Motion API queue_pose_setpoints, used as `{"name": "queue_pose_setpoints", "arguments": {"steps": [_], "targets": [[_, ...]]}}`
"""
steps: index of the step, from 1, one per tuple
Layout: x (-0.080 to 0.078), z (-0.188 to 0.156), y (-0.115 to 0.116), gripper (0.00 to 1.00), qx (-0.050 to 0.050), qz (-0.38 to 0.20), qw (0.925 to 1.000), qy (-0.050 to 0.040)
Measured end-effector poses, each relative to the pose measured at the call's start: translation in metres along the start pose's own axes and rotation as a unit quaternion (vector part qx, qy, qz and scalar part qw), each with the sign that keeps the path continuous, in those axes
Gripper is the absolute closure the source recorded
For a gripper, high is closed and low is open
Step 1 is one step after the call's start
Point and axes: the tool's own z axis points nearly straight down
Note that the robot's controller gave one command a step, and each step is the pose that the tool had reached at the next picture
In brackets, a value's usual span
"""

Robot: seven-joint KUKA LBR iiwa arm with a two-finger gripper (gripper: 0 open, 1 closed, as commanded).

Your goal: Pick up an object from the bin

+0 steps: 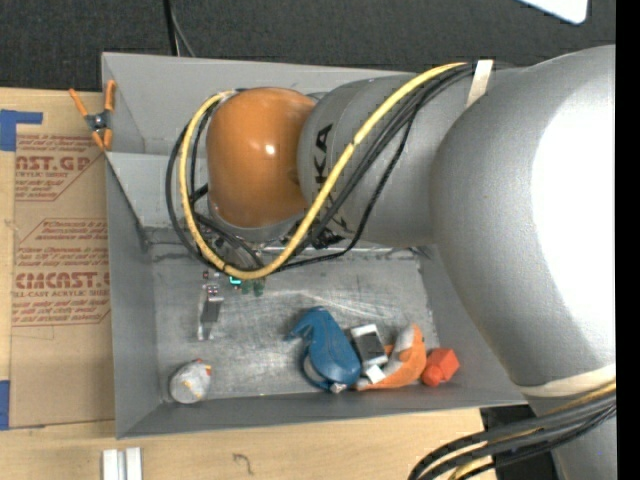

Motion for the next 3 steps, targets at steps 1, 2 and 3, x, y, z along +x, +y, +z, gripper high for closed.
{"name": "queue_pose_setpoints", "arguments": {"steps": [1,2,3], "targets": [[-0.002,-0.004,-0.001,0.00,-0.001,0.001,1.0000,-0.0034],[0.012,0.014,0.002,0.00,-0.001,-0.039,0.9992,-0.0083],[0.051,0.044,0.001,0.00,0.000,-0.160,0.9870,-0.0025]]}}
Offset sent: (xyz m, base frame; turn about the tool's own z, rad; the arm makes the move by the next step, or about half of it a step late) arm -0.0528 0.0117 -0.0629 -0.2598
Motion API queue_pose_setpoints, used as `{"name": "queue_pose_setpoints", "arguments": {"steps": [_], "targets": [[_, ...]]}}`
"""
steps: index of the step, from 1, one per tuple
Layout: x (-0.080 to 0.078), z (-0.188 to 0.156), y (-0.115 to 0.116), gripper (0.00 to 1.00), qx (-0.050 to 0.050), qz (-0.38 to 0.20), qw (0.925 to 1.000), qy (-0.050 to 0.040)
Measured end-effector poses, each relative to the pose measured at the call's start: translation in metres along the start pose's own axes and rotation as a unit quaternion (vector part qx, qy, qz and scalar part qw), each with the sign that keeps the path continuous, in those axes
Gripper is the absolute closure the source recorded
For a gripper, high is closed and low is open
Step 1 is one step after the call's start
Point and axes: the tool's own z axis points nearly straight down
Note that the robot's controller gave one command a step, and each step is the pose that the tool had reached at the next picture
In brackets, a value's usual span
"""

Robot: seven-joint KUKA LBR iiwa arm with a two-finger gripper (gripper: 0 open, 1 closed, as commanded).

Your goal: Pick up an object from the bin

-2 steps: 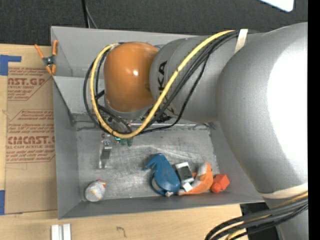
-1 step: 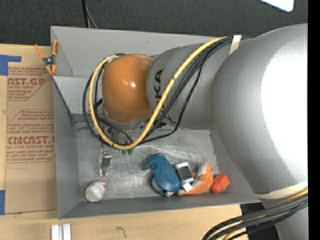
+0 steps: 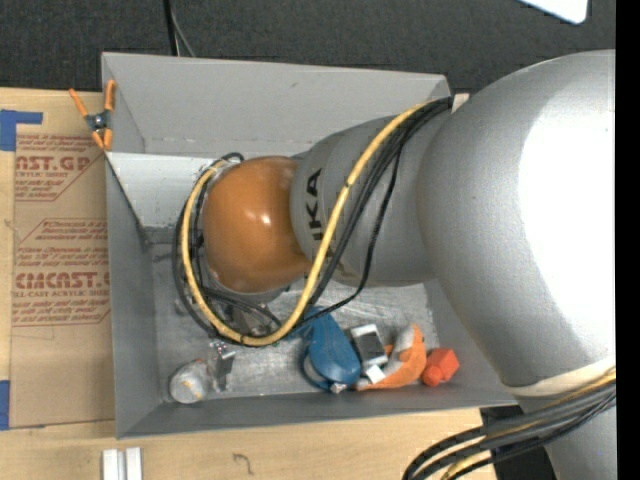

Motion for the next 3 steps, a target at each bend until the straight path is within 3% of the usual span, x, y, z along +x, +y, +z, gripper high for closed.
{"name": "queue_pose_setpoints", "arguments": {"steps": [1,2,3], "targets": [[0.030,0.030,-0.015,1.00,0.000,0.028,0.9996,-0.0005],[0.030,0.029,-0.015,1.00,0.000,0.028,0.9996,-0.0005],[0.016,-0.162,-0.043,1.00,0.000,0.040,0.9992,-0.0057]]}}
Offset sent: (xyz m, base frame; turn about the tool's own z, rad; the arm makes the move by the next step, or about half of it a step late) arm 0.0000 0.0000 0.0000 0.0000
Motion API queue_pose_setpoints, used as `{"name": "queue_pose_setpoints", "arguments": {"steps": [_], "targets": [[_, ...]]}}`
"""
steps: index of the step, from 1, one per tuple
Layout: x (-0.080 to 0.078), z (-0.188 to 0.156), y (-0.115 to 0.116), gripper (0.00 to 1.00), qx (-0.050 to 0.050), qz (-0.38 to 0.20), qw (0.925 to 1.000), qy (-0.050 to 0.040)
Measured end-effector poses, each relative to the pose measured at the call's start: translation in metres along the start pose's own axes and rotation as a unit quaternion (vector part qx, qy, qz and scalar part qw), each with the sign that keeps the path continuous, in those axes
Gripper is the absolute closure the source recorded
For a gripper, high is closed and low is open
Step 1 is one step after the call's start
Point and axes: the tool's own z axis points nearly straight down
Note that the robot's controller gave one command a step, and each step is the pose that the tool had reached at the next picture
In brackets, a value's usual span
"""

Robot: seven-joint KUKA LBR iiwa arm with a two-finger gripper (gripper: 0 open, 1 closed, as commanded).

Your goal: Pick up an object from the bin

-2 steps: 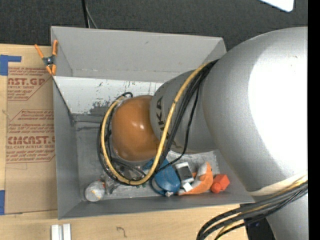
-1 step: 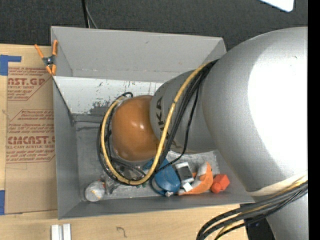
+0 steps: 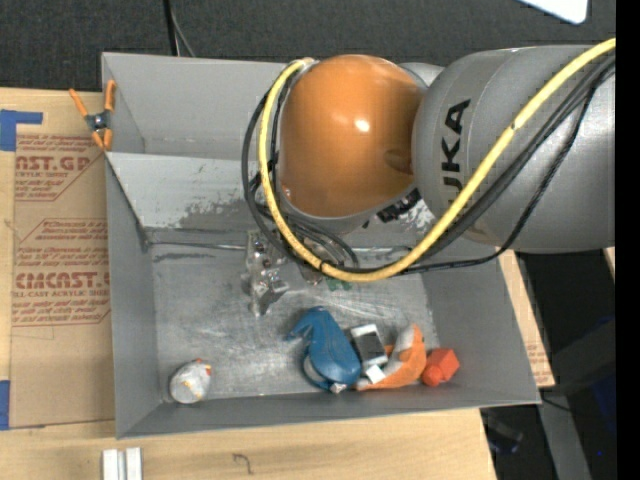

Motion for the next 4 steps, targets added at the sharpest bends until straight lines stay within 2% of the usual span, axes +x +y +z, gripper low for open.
{"name": "queue_pose_setpoints", "arguments": {"steps": [1,2,3,4], "targets": [[0.002,0.004,0.000,1.00,0.000,0.000,1.0000,0.0039],[0.007,0.114,-0.006,0.00,0.000,-0.110,0.9939,0.0046],[0.008,0.116,-0.006,0.00,-0.001,-0.111,0.9938,0.0052],[0.007,0.144,0.022,0.00,0.000,-0.135,0.9908,0.0026]]}}
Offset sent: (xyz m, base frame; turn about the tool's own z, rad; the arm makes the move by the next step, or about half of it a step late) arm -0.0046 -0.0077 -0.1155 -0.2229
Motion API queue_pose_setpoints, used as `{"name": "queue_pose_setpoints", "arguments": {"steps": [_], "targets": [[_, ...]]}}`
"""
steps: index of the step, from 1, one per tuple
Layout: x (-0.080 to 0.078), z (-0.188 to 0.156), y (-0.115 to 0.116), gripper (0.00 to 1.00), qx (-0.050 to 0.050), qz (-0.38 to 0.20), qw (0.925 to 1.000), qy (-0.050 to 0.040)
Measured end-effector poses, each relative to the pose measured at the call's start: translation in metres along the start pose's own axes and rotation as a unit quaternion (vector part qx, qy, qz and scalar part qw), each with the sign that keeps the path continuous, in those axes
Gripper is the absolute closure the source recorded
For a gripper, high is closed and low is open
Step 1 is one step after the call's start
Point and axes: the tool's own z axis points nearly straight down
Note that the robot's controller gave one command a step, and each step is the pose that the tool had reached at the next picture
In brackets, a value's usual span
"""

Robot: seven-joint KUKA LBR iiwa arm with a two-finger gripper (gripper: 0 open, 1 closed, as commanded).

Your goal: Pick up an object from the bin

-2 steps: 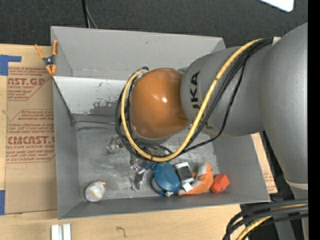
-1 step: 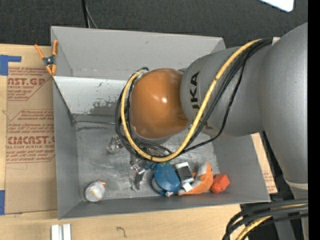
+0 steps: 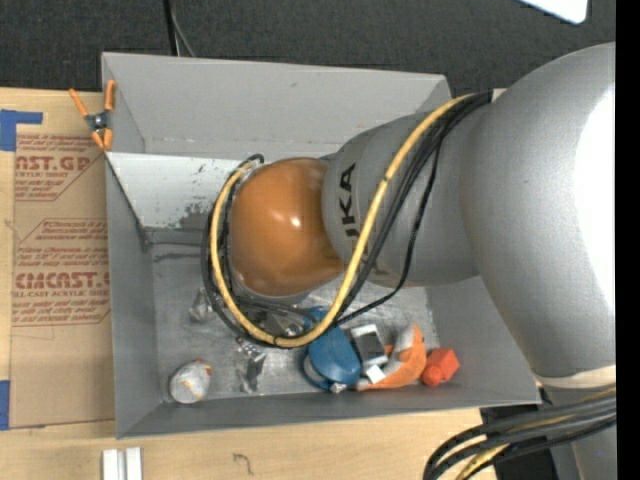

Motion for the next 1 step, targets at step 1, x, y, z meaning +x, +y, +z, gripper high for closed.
{"name": "queue_pose_setpoints", "arguments": {"steps": [1], "targets": [[-0.0052,0.0205,0.0267,0.00,-0.001,-0.085,0.9963,0.0026]]}}
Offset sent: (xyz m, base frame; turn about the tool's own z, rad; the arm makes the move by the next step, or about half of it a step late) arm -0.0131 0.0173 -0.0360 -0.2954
